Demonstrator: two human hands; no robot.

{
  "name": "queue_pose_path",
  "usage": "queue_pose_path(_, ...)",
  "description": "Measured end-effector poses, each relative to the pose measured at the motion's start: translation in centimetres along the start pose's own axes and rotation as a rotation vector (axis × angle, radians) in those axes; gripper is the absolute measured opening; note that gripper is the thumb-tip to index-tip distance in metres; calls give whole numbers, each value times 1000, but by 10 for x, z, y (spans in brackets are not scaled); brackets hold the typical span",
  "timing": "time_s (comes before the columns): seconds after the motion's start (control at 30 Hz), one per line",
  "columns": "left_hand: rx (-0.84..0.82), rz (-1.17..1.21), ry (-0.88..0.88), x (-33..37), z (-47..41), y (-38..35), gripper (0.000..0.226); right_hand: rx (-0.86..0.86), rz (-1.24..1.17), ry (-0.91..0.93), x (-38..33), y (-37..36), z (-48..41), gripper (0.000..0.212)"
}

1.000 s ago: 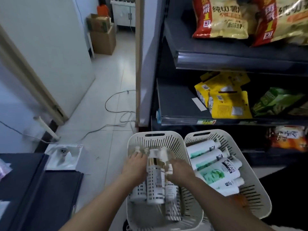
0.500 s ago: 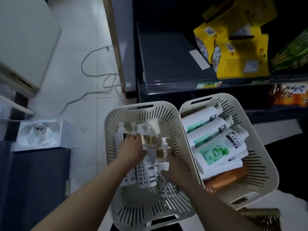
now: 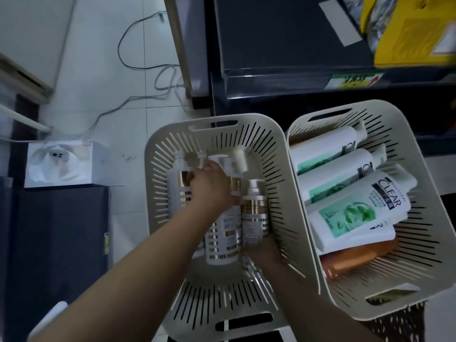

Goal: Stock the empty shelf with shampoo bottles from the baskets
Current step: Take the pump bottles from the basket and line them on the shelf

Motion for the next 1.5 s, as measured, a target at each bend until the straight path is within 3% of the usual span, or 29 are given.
queue_pose_path(0.13,-54,304,39,0,2,-13,118,2,-46,5,20,-8,-26,65)
queue_pose_path(0.27,-72,600,6,-9,7,-27,117,-101,-139,-29,-1,-4,7,33)
queue_pose_path(0.47,-105,833,-50,-13,37,-24,112,-239,-351,-63,-5,5,31,8)
queue_pose_path(0.57,-97,910,-38,-19,59,-15,114,-292,-379,-7,-17,10,51,21)
queue_pose_path(0.67,-54,1096,-37,-34,83,4,107,-346,-361,69,-29,10,69,52)
queue_pose_path(0.8,80,1414,-15,-71,130,35,98,-442,-317,205,-49,9,99,69)
queue_pose_path(1.0,319,1759,78,-134,198,61,84,-575,-222,425,-97,4,152,63)
queue_pose_path(1.1,464,1833,110,-158,234,69,75,-616,-168,550,-125,-9,185,70)
queue_pose_path(1.27,691,1933,167,-203,296,78,82,-714,-62,678,-159,-47,243,85)
queue_pose_path(1.4,894,1946,193,-244,354,85,65,-829,40,756,-180,-88,290,68)
queue_pose_path(1.5,1011,1961,234,-277,398,85,73,-927,101,820,-193,-124,330,78)
Point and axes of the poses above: each hand's wrist, its own z-axis away from the middle knuckle, its own y-axis out of the back of the hand, x = y × z, the point moved 10 cm from there along -z, towards the middle knuckle, and after that the axes turned 1 degree about -x, right-handed, at the moved point
